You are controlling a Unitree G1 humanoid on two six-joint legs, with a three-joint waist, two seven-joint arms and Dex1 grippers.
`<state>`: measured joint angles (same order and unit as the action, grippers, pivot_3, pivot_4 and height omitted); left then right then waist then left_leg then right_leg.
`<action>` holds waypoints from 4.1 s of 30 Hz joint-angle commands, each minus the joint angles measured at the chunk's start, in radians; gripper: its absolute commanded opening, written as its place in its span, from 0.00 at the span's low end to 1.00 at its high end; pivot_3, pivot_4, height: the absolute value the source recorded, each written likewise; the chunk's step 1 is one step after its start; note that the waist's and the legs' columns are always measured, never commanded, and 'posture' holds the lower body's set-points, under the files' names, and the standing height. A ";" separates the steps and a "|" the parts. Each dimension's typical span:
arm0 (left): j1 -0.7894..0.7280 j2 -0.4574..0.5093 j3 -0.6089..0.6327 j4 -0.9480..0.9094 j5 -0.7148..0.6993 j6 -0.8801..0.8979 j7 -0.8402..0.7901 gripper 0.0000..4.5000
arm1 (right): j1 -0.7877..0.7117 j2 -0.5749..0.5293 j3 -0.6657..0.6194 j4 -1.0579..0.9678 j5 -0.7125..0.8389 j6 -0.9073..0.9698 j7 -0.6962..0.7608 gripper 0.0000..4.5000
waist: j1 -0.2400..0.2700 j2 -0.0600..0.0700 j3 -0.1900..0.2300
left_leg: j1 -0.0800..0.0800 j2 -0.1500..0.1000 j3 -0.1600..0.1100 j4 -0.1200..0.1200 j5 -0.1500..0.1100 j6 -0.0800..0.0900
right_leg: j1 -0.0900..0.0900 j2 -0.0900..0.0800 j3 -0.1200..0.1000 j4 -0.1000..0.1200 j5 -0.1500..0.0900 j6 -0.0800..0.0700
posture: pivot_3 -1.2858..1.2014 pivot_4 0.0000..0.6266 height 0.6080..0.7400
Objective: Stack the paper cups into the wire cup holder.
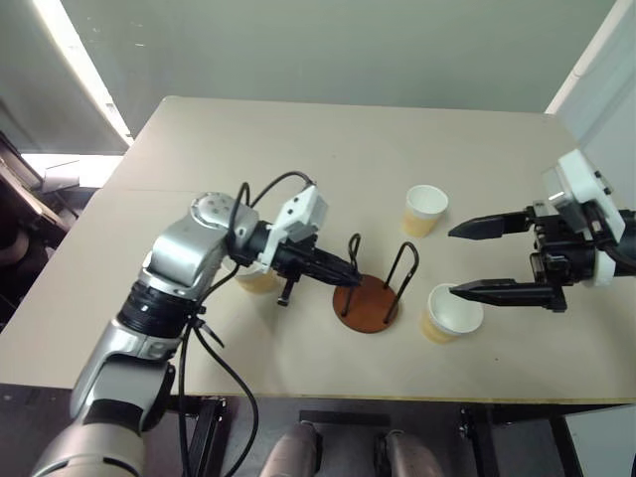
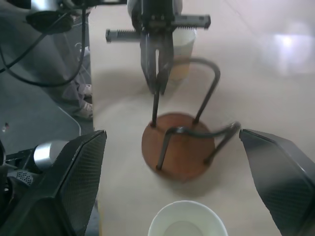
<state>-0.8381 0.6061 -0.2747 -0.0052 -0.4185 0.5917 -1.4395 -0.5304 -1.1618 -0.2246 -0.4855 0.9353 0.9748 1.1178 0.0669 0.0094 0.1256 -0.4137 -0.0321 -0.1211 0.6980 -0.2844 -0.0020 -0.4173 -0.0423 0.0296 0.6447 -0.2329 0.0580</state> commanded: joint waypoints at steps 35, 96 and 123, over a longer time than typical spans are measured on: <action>-0.008 0.132 0.146 -0.043 -0.009 -0.025 0.061 0.99 | -0.402 0.114 0.382 0.460 -0.449 -0.303 0.128 1.00 | -0.008 0.000 0.000 | 0.000 0.000 0.000 -0.001 0.000 0.001 | 0.000 0.000 0.000 0.000 0.000 0.000 | 0.52 0.24 1.00; 0.093 0.251 0.278 -0.107 -0.165 -0.002 0.040 1.00 | -0.723 0.191 0.527 0.142 -0.563 -0.197 0.463 0.01 | -0.019 0.002 0.001 | 0.006 0.001 -0.001 -0.013 0.004 -0.005 | 0.000 0.000 -0.001 -0.001 -0.002 -0.006 | 0.52 0.24 1.00; 0.092 0.253 0.295 -0.071 -0.186 -0.035 0.019 1.00 | -0.610 0.259 0.621 0.121 -0.654 -0.318 0.422 0.01 | -0.021 0.002 0.001 | 0.005 0.001 -0.001 -0.016 0.005 -0.004 | -0.001 0.000 -0.001 0.000 -0.002 -0.006 | 0.52 0.24 1.00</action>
<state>-0.7332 0.8522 0.0026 -0.0662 -0.6003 0.5696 -1.4139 -1.1364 -0.8965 0.4017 -0.3560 0.3054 0.6843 1.5471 0.0461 0.0110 0.1268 -0.4083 -0.0308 -0.1225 0.6823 -0.2798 -0.0056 -0.4178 -0.0421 0.0283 0.6443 -0.2352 0.0521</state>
